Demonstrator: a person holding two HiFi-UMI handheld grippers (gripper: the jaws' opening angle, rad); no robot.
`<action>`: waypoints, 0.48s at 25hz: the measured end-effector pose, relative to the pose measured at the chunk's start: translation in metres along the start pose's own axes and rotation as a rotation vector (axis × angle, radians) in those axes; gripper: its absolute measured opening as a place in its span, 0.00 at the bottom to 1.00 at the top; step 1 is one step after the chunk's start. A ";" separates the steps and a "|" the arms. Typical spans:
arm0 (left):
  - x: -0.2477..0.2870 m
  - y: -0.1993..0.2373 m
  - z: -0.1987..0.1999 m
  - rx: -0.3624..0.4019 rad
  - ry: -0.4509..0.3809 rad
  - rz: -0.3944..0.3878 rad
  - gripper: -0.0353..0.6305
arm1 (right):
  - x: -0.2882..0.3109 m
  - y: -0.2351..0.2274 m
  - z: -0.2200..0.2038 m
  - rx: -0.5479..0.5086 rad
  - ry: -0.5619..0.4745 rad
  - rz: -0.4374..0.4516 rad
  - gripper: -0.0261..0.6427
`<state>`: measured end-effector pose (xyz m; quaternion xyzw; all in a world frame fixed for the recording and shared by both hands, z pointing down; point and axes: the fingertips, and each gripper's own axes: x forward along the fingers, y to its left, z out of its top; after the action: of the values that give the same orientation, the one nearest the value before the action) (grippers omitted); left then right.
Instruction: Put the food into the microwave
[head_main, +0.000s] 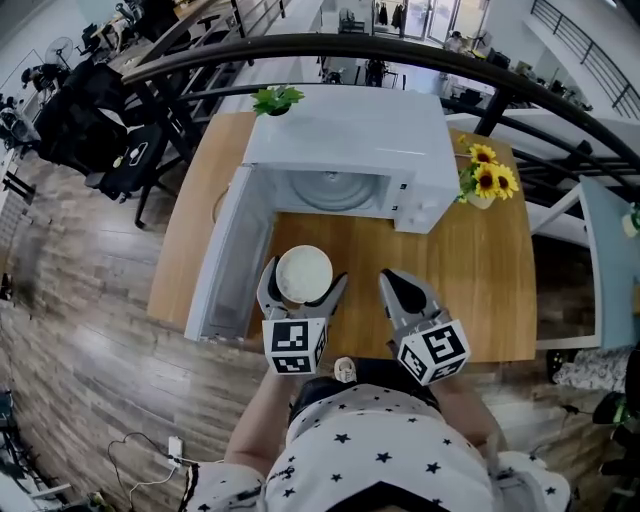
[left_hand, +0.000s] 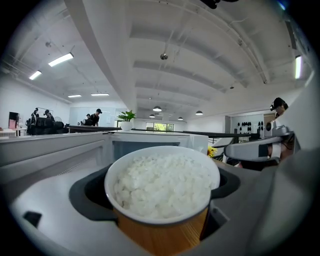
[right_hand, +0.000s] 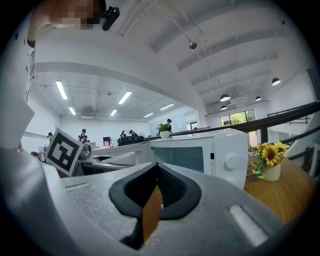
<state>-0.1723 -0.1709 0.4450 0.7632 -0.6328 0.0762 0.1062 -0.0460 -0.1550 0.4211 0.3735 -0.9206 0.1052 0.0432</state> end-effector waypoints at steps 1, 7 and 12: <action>0.006 0.001 0.001 0.004 -0.001 -0.001 0.85 | 0.001 -0.002 -0.001 0.001 0.003 -0.001 0.05; 0.044 0.012 0.004 0.025 0.012 -0.003 0.85 | 0.018 -0.018 -0.005 -0.003 0.022 0.011 0.05; 0.079 0.020 0.006 0.035 0.023 -0.002 0.85 | 0.037 -0.032 -0.002 -0.003 0.031 0.028 0.05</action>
<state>-0.1775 -0.2510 0.4601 0.7646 -0.6294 0.0958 0.1002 -0.0505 -0.2017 0.4344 0.3586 -0.9252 0.1101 0.0567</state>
